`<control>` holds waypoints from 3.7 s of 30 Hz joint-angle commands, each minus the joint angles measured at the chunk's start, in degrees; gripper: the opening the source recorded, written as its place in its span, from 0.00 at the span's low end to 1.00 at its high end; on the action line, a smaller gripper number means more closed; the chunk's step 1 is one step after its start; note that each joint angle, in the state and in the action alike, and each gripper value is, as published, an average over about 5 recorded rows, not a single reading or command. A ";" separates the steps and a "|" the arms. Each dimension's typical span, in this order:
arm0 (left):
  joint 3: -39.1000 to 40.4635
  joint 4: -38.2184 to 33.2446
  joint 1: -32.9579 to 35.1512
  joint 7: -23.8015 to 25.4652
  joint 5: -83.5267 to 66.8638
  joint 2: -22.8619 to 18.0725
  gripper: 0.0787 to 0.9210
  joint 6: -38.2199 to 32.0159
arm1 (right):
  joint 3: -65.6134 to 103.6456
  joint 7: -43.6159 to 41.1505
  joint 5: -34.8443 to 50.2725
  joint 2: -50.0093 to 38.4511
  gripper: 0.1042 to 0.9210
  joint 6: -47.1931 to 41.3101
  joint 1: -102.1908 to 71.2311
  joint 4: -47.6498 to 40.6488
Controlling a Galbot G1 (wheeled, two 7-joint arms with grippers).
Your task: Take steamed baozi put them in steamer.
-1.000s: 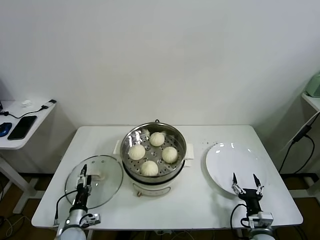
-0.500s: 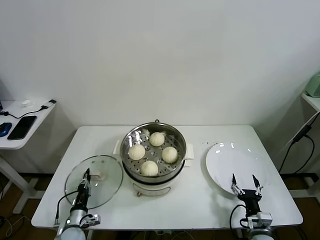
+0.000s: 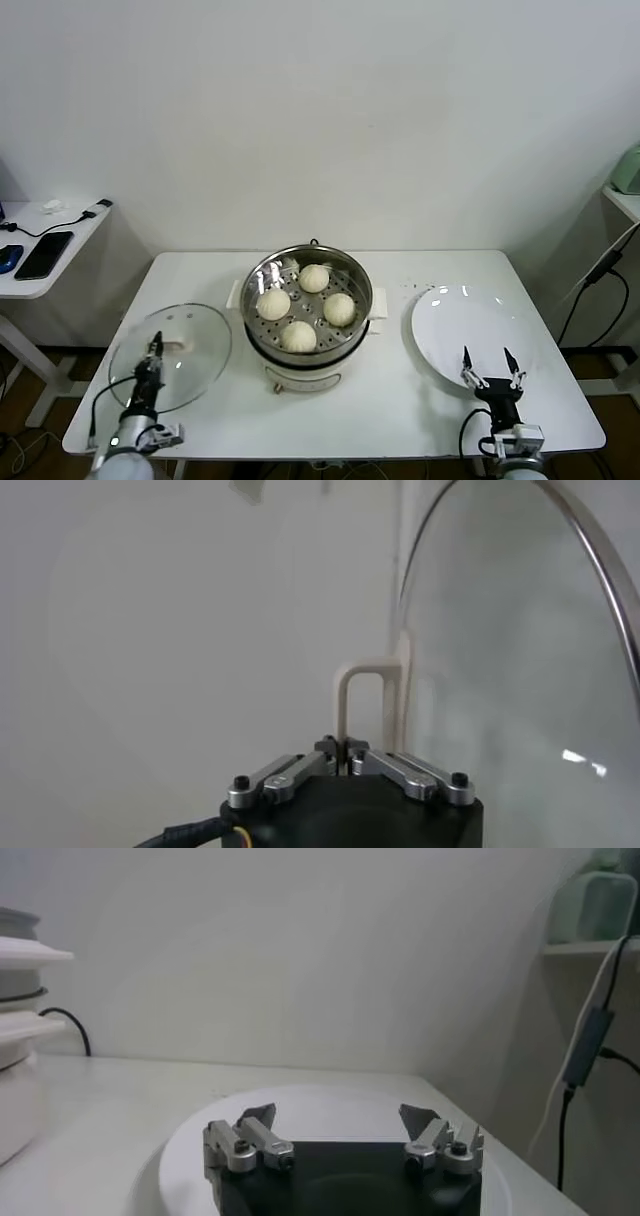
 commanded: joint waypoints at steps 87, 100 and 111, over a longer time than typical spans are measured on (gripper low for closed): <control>37.89 -13.68 -18.33 28.52 25.26 -15.79 0.06 35.43 | 1.75 5.13 -2.86 0.28 0.88 5.73 -1.67 0.15; 38.54 -18.16 -17.75 29.52 21.48 -13.29 0.33 34.86 | 1.27 3.99 -3.17 0.09 0.88 5.11 -1.75 0.95; 37.43 -34.79 -12.74 23.02 -2.29 -7.40 0.74 27.70 | -0.32 3.91 -0.10 -0.07 0.88 3.81 -2.46 1.94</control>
